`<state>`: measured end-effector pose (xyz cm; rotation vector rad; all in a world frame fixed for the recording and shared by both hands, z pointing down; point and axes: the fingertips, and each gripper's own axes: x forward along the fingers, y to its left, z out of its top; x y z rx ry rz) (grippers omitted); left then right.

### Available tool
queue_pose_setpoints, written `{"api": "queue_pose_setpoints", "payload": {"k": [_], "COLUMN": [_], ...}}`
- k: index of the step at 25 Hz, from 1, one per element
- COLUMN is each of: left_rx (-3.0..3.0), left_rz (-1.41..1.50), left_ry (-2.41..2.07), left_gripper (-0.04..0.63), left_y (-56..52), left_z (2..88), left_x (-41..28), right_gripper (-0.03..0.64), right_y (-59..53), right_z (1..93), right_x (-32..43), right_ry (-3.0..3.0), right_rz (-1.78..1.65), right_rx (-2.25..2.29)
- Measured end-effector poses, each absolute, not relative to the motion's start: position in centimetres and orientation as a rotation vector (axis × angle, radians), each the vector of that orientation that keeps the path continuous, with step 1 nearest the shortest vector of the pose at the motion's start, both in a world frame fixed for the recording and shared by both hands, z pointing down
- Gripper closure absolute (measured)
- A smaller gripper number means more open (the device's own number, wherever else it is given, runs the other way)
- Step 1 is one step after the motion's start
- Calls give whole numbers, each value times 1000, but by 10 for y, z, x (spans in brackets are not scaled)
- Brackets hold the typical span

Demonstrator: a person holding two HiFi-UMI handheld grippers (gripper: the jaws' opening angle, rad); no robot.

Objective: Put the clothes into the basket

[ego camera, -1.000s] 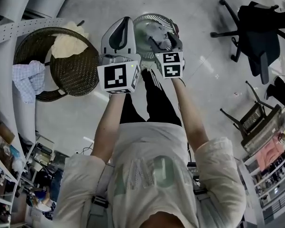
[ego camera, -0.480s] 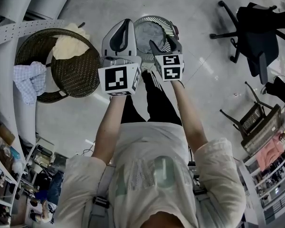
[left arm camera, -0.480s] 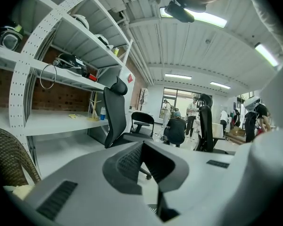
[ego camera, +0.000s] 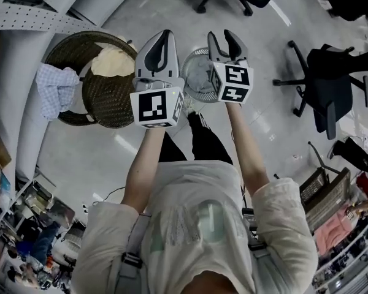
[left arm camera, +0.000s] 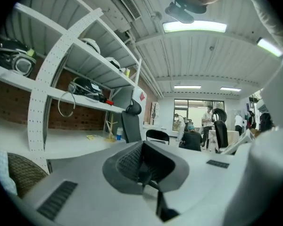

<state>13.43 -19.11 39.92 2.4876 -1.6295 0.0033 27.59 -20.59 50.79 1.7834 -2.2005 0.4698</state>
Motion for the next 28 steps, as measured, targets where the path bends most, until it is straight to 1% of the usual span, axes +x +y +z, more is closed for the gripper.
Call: {"api": "queue_pose_setpoints", "payload": {"k": [1, 2, 4, 9, 13, 16, 19, 24, 28], "left_rx": [2483, 2479, 2468, 2335, 2158, 2009, 1857, 1681, 1570], "left_rz": [-18, -38, -76, -136, -173, -181, -183, -158, -159], "left_ry": [-1677, -1732, -1864, -2216, -2463, -2630, -2757, -2862, -2878], "left_gripper": [578, 578, 578, 578, 578, 578, 578, 578, 578], "left_y": [-191, -191, -192, -170, -125, -83, -42, 10, 35], "left_z": [384, 369, 337, 261, 217, 193, 181, 185, 206], "left_x": [119, 101, 62, -59, -157, -221, -271, -328, -363], "right_gripper": [497, 536, 565, 575, 586, 594, 595, 595, 594], "right_y": [-217, -228, -245, -236, -193, -148, -107, -58, -44], "right_z": [478, 448, 385, 241, 179, 154, 148, 158, 195], "right_x": [262, 245, 199, 51, -67, -140, -199, -268, -309], "right_ry": [-2256, -2327, -2505, -2964, -3205, -3310, -3369, -3366, -3303], "right_rz": [410, 345, 218, -28, -141, -190, -167, -166, -79], "right_rx": [1799, 1798, 1751, 1455, 1112, 865, 650, 402, 312]}}
